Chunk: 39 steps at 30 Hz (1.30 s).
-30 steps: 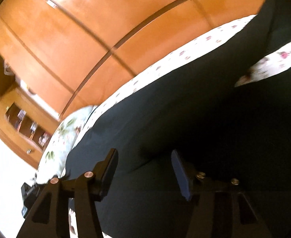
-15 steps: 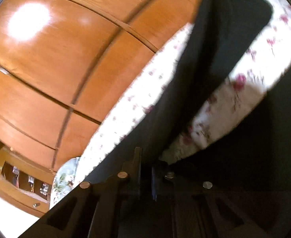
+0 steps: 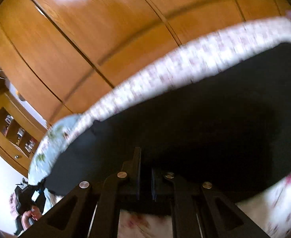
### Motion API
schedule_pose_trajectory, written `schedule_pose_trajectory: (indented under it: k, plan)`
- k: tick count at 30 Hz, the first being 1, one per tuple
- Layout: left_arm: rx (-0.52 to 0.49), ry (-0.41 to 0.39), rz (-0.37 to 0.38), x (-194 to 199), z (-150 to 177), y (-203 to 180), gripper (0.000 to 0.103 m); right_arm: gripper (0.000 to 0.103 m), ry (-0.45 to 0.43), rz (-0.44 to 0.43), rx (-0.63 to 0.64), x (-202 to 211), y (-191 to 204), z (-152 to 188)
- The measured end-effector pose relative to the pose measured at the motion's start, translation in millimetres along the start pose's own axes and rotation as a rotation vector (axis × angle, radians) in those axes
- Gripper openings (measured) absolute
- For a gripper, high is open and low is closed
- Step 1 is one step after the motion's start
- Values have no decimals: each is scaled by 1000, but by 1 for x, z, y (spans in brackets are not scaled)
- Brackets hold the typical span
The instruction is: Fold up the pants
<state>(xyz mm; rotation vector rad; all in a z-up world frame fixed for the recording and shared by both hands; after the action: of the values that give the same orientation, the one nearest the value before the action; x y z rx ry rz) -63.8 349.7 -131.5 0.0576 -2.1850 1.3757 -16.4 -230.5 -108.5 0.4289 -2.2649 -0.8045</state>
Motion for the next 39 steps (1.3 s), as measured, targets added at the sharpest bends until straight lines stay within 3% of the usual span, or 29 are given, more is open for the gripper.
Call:
schedule_pose_trajectory:
  k: [4, 5, 7, 8, 10, 12, 14, 15, 17, 22, 27, 29, 34, 39]
  plan:
    - [20, 10, 18, 0, 9, 8, 9, 8, 14, -28, -81, -12, -23, 5]
    - [18, 10, 28, 0, 10, 7, 22, 9, 12, -33, -76, -11, -22, 2]
    - [13, 3, 42, 0, 12, 3, 37, 14, 13, -36, -64, -12, -19, -4]
    - [11, -2, 38, 0, 13, 1, 38, 20, 12, -43, -66, -12, -16, -2]
    - [10, -11, 17, -3, 12, -1, 38, 27, 4, -56, -91, -13, -19, -4]
    - [13, -8, -4, -9, 8, -2, 35, 27, -14, -65, -121, -12, -21, -7]
    - [-5, 14, -41, -16, 5, -3, 10, 26, -28, -50, -148, -10, -26, -14]
    - [-17, 16, -65, -18, 3, -4, 5, 24, -36, -48, -155, -10, -28, -16]
    - [-37, 15, -83, -18, -1, -8, 6, 12, -43, -11, -130, -7, -27, -22]
    - [-49, -37, -56, 1, -12, -14, 6, 12, -70, -35, -41, 10, -4, -27]
    - [-70, 1, -157, -12, -6, 5, 6, 12, -29, 10, -12, 7, -5, -11]
    - [-82, -20, -159, -13, -1, 9, 9, 11, 3, 27, -47, -3, -18, -1]
    - [-120, -51, -206, -1, 4, -5, 24, 10, -12, 3, -56, -4, -24, 2]
    - [-189, -289, -283, 39, 1, -46, 24, 15, -14, -36, -91, -1, -29, -3]
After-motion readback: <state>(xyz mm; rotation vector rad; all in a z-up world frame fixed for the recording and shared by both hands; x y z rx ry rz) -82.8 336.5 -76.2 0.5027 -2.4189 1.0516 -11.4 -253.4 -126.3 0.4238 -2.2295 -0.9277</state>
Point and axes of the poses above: each gripper's, at about its wrist camera, not at the fingertips, and x roughly against the way its jaws point, y to its left, z to its underside, the point moved 2 cm from there along -x, roughly the way its jaws point, and after that the axes turned 7 degrees about -z, right-handed, at the moved point
